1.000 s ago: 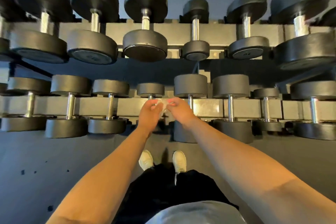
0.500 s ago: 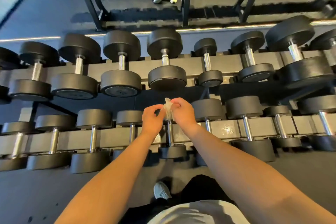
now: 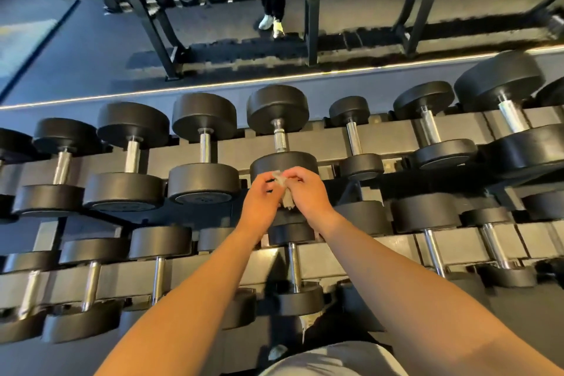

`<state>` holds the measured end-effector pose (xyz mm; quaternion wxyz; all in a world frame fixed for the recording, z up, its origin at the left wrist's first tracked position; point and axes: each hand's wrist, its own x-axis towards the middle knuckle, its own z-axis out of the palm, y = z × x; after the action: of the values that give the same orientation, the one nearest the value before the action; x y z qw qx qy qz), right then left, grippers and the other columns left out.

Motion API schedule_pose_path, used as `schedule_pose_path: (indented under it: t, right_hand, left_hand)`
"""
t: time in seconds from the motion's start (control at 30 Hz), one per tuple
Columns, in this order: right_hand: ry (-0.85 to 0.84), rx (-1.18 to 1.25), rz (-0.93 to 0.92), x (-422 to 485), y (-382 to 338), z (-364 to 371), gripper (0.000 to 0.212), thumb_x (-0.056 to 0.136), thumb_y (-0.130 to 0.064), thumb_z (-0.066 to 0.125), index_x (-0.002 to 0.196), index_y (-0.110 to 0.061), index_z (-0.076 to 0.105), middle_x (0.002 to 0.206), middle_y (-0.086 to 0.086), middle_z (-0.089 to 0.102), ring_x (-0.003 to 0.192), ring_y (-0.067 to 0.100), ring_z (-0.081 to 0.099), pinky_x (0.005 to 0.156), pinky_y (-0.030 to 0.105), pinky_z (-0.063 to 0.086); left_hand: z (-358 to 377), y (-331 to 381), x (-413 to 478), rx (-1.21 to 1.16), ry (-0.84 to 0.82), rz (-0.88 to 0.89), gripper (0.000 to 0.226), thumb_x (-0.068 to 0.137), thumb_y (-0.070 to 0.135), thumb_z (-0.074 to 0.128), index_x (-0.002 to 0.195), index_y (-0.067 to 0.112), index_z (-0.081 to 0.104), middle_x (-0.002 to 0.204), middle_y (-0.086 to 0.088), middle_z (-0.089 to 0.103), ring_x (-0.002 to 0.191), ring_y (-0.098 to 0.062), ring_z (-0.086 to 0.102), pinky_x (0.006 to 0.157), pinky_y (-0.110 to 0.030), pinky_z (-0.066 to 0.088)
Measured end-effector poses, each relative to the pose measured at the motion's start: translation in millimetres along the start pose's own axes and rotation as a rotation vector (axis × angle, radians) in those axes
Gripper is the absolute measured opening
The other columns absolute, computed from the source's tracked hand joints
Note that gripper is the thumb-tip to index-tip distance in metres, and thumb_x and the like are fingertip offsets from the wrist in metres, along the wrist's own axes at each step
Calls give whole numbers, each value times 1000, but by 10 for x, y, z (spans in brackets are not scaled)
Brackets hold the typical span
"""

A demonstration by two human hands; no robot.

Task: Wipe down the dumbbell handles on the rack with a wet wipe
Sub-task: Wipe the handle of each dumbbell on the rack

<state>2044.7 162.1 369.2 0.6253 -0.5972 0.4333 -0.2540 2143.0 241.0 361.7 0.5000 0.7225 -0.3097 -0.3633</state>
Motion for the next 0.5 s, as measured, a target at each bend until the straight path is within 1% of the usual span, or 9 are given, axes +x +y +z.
schedule_pose_path:
  t: [0.07, 0.13, 0.2, 0.27, 0.37, 0.43, 0.5]
  right_hand:
    - [-4, 8, -14, 175, -6, -1, 18, 94, -9, 58, 96, -17, 73, 99, 1, 69, 91, 8, 64, 65, 6, 45]
    - [28, -27, -56, 357, 6, 18, 20, 95, -9, 56, 97, -18, 73, 103, 0, 68, 93, 6, 63, 70, 6, 45]
    - [71, -41, -77, 542, 16, 41, 21, 97, -10, 54, 103, -20, 71, 108, -2, 66, 97, 5, 63, 75, 8, 46]
    - [91, -55, -73, 704, 21, 66, 21, 98, -10, 54, 107, -23, 68, 111, -3, 62, 99, 5, 61, 75, 8, 46]
    - [131, -101, -83, 934, 26, 97, 23, 99, -9, 54, 113, -23, 66, 114, -4, 58, 100, 3, 57, 77, 6, 43]
    - [140, -130, -72, 1088, 13, 112, 23, 99, -9, 52, 114, -20, 65, 116, -2, 58, 94, 0, 54, 73, -1, 39]
    - [143, -180, -47, 1247, 13, 118, 24, 98, -7, 50, 115, -16, 65, 118, 2, 58, 93, 3, 53, 70, -1, 37]
  left_hand:
    - [-3, 35, 179, 33, 57, 14, 19, 99, 21, 61, 117, 24, 62, 104, 3, 71, 94, -10, 68, 86, -33, 56]
    - [0, 80, 339, 54, 151, 39, 17, 100, 18, 60, 116, 22, 63, 102, 8, 69, 91, -3, 66, 84, -26, 54]
    - [0, 103, 493, 58, 227, 59, 15, 101, 16, 59, 114, 22, 63, 97, 12, 67, 84, 3, 64, 80, -20, 53]
    - [-15, 106, 640, 68, 266, 51, 16, 101, 15, 58, 113, 23, 62, 93, 13, 66, 78, 7, 63, 73, -13, 51]
    - [-36, 126, 868, 83, 287, 40, 17, 100, 14, 59, 111, 28, 61, 97, 19, 64, 82, 9, 62, 71, -5, 46]
    - [-35, 118, 1047, 86, 276, 14, 17, 100, 16, 59, 110, 29, 61, 101, 20, 63, 90, 5, 61, 72, -5, 44]
    - [-13, 94, 1233, 92, 246, -31, 15, 100, 20, 60, 113, 26, 62, 102, 16, 64, 94, -3, 62, 75, -13, 45]
